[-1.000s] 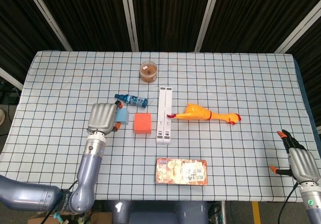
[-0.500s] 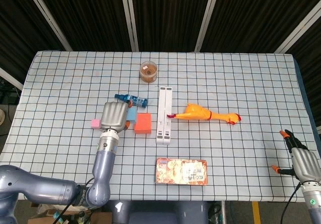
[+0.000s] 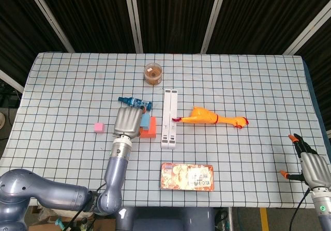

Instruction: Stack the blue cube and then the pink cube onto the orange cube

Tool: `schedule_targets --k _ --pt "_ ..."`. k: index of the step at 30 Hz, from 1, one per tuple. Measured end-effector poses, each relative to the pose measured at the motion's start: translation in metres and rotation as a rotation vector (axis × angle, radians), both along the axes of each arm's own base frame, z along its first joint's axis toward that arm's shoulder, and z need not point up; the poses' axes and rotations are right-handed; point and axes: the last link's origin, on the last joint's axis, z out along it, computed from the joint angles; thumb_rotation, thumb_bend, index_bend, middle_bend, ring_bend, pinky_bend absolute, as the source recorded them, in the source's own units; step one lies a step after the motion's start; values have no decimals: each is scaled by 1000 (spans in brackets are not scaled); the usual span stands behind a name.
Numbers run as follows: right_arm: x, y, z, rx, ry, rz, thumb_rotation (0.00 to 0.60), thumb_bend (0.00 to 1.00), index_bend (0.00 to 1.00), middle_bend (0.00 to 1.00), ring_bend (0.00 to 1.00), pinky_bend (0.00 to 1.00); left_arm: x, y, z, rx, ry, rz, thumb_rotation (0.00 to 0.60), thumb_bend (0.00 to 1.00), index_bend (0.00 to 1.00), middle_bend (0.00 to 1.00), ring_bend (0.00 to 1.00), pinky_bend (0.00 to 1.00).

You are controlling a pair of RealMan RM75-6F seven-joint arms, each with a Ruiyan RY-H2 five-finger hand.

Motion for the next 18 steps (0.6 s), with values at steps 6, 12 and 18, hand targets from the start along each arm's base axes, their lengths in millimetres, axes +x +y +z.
schedule_targets --k 6,12,18 --pt "0 0 0 1 -4 3 600 41 64 46 145 253 0 -1 -5 11 18 9 600 356 431 919 725 728" --pt "-1 0 0 0 -7 0 600 41 64 46 145 253 -1 1 -9 39 37 20 600 357 428 919 725 728" --pt "-1 0 0 0 -8 0 600 41 64 46 145 253 0 1 -16 47 46 31 600 357 427 919 725 728"
